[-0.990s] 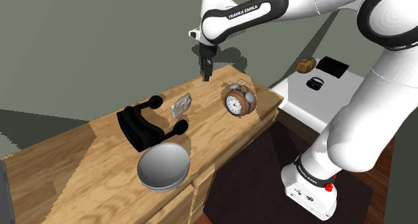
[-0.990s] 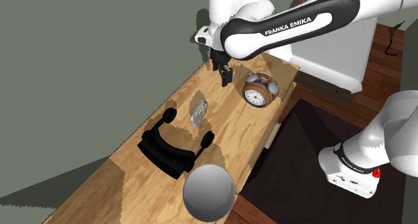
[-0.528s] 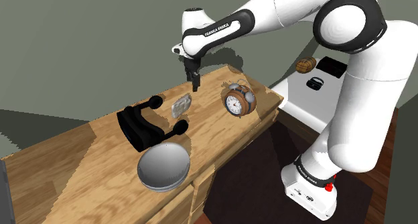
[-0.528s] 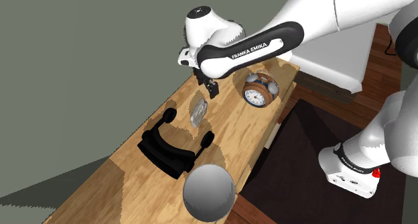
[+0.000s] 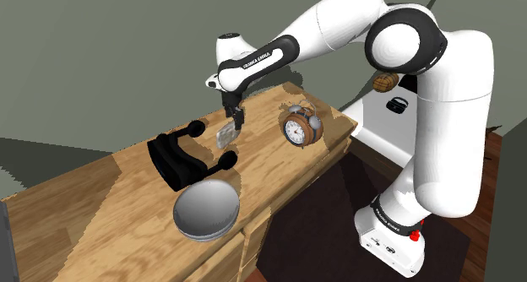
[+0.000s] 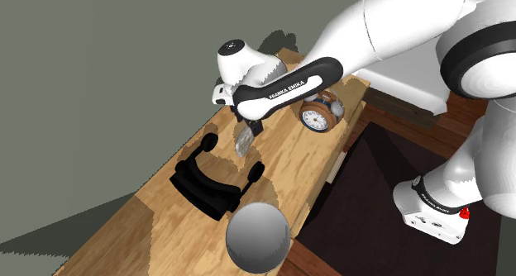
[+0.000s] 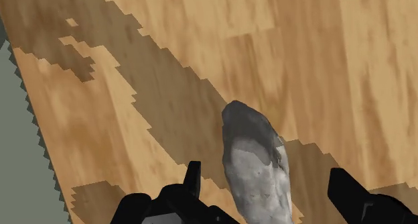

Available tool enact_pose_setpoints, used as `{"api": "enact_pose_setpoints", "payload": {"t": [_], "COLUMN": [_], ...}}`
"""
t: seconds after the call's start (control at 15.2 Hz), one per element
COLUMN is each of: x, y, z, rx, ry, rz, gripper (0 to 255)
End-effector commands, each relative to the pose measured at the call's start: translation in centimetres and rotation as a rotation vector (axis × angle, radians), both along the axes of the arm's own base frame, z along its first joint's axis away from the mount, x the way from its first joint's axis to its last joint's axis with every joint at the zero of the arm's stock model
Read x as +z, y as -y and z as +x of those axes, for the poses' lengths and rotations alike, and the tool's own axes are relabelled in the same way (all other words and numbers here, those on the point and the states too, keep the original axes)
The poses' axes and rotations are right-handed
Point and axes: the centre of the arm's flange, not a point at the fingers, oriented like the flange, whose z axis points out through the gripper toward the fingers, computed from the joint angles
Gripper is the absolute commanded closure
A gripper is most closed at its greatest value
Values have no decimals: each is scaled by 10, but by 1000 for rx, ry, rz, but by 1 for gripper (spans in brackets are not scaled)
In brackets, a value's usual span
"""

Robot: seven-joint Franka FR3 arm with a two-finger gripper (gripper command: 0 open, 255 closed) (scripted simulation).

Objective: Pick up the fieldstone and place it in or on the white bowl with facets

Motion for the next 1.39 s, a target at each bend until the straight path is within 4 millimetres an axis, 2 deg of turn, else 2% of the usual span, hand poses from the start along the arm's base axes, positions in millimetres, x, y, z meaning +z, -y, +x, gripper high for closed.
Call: {"api": "enact_pose_setpoints", "payload": {"t": [0.0, 0.2, 0.66, 0.73, 1.32], "x": [-11, -25, -25, -25, -25], "y": [0, 1, 1, 1, 1], "z": [1, 0, 0, 0, 0], "rx": [1, 2, 2, 2, 1], "ry": [0, 0, 0, 0, 0], "rz": [0, 0, 0, 0, 0], "gripper": [0, 0, 0, 255, 255]}}
